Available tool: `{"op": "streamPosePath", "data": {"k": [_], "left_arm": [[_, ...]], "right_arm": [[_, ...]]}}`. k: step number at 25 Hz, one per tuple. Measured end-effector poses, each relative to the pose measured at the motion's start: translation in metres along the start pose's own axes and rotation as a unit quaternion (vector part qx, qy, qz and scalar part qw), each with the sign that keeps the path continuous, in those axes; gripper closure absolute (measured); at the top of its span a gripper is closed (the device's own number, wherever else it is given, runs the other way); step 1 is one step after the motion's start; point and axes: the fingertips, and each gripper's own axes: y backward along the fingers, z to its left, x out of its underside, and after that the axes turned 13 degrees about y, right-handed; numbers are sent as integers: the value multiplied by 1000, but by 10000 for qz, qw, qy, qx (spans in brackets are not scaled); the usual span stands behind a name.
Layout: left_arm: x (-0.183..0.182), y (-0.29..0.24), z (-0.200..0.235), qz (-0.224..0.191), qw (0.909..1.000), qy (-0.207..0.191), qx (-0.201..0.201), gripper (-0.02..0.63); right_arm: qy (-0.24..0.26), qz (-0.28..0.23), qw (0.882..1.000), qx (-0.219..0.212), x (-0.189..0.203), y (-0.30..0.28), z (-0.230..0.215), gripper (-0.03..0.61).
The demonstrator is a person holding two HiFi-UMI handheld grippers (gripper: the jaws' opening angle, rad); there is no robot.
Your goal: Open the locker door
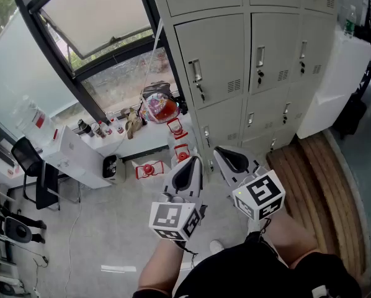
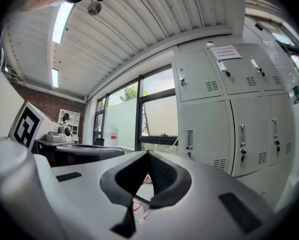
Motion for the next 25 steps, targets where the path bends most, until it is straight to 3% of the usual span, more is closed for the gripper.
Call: {"op": "streamPosePath", "data": {"k": [25], "left_arm": [[-3,21,15,-21,10000,25,93,597]], "right_arm": [[146,-10,9997,195,-7,-18,6,525]]}}
